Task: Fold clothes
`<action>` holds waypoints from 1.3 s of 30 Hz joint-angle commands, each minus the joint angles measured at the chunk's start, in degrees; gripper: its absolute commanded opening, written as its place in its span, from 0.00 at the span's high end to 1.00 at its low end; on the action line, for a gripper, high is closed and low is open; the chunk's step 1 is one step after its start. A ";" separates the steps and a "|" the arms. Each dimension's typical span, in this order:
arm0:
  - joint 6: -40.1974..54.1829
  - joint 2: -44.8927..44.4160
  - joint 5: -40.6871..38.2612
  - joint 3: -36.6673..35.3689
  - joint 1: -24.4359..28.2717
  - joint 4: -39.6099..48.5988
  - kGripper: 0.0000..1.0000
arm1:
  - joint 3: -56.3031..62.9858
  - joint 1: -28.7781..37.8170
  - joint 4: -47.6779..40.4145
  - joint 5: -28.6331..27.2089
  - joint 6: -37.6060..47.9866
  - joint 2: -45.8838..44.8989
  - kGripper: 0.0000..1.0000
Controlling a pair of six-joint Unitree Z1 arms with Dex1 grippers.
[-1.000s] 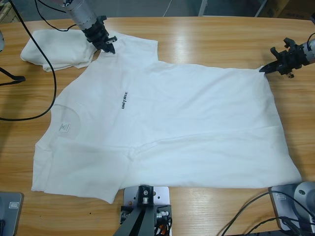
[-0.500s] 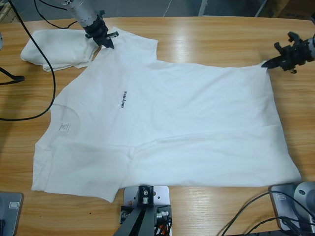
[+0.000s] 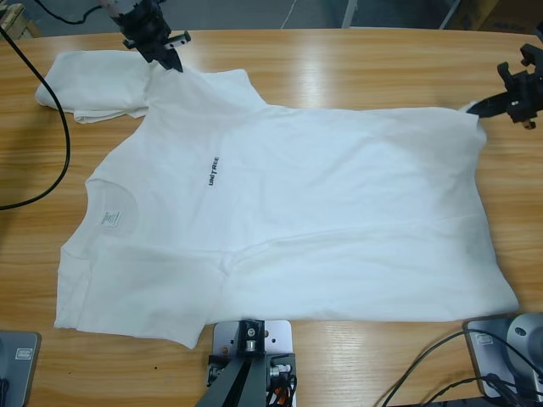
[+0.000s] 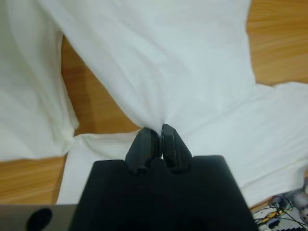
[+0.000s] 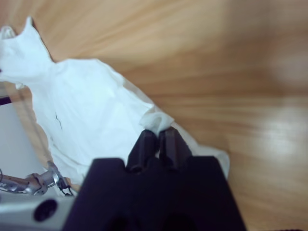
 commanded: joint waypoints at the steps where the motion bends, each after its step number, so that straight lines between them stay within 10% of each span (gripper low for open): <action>1: -0.44 -3.63 -6.48 -28.82 -1.20 9.82 1.00 | 2.54 -0.63 7.40 -4.44 -0.81 -7.19 1.00; 8: -0.53 -15.60 -8.52 -0.55 -1.28 9.71 1.00 | 3.47 -0.63 10.32 -5.67 -0.81 -10.09 1.00; 39: -3.31 -34.06 -10.12 61.16 -5.23 -22.44 1.00 | 7.46 2.14 16.22 -7.57 -1.42 -14.22 1.00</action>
